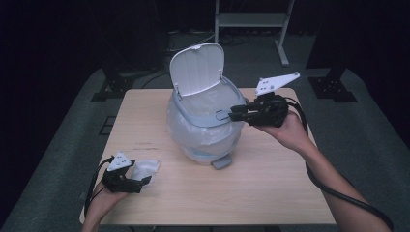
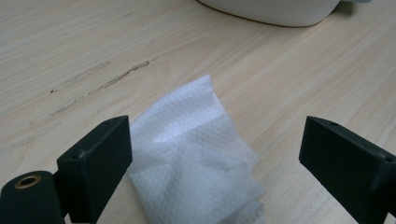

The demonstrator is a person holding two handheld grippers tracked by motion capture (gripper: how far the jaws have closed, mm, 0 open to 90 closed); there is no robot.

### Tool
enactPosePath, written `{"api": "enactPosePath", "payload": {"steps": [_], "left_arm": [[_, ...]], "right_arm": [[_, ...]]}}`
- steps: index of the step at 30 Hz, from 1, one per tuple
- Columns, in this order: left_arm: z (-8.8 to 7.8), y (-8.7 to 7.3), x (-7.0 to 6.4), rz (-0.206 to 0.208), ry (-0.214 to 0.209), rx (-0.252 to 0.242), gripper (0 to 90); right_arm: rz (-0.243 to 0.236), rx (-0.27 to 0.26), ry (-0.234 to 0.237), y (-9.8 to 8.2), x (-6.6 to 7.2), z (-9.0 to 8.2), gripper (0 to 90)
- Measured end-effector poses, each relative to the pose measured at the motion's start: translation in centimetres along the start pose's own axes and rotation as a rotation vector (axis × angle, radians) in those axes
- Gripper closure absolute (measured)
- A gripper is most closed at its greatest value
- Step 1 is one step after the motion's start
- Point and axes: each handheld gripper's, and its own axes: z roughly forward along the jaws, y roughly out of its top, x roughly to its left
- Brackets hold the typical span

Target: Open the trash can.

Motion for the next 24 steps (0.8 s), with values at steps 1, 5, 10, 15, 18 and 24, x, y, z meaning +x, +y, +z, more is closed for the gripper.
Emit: {"api": "enactPosePath", "payload": {"steps": [1, 5, 10, 15, 18, 24], "left_arm": [[0.0, 0.0, 0.0, 0.000, 0.001, -0.001, 8.7], [-0.1, 0.0, 0.0, 0.006, 0.007, 0.002, 8.7], [-0.6, -0.1, 0.3, -0.005, 0.025, -0.011, 8.7], [-0.9, -0.1, 0.5, -0.010, 0.028, -0.011, 8.7], [-1.1, -0.2, 0.6, -0.018, 0.034, -0.021, 8.7], [-1.2, -0.2, 0.7, -0.020, 0.044, -0.028, 8.7]], "right_arm": [[0.000, 0.000, 0.000, 0.0, 0.0, 0.0, 70.7], [0.018, -0.015, -0.021, -1.4, -0.3, -1.6, 70.2], [0.044, -0.022, -0.034, -3.8, -0.7, -3.2, 69.6], [0.070, -0.026, -0.047, -5.4, -1.0, -4.0, 69.5], [0.084, -0.022, -0.056, -6.4, -1.3, -4.3, 69.1], [0.126, -0.019, -0.068, -9.5, -2.0, -4.2, 68.0]]}}
